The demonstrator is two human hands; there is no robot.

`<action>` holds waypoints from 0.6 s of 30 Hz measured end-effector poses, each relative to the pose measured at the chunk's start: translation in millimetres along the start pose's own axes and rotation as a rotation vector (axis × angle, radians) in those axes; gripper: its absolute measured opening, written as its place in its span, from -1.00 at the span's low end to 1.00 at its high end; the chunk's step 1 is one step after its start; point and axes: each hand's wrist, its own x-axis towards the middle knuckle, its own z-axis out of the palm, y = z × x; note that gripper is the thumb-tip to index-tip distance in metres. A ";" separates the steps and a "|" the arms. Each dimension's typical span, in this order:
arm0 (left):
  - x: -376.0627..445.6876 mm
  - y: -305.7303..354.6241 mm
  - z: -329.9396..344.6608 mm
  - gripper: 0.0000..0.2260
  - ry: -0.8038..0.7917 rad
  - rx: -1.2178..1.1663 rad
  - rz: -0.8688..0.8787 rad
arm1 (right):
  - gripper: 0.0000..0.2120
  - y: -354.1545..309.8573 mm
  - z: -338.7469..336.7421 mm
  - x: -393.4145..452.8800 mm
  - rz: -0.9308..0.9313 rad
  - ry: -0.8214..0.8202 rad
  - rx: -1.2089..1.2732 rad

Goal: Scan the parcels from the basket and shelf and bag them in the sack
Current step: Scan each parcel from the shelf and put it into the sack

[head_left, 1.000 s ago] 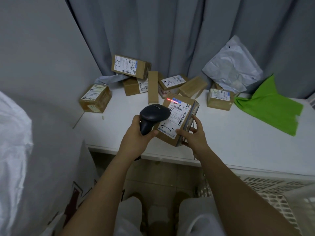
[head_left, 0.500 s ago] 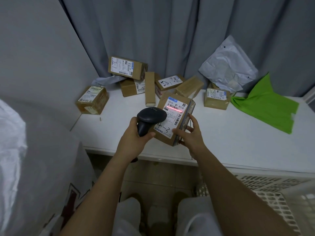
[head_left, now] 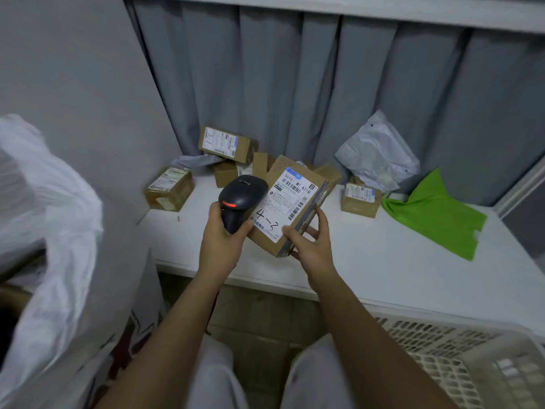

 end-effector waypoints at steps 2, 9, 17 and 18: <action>-16.2 17.8 -13.8 -0.64 0.048 -0.043 0.025 | -0.22 -17.5 6.3 -24.1 -0.033 -0.025 0.012; -91.9 99.3 -96.1 -0.58 0.190 -0.129 0.133 | -0.22 -104.2 34.4 -115.2 -0.209 -0.131 -0.001; -178.0 146.0 -224.5 -0.58 0.405 -0.177 0.188 | -0.32 -173.2 128.0 -210.8 -0.343 -0.412 -0.003; -187.1 146.5 -240.9 -0.58 0.440 -0.182 0.190 | -0.32 -175.6 143.7 -220.3 -0.337 -0.461 0.005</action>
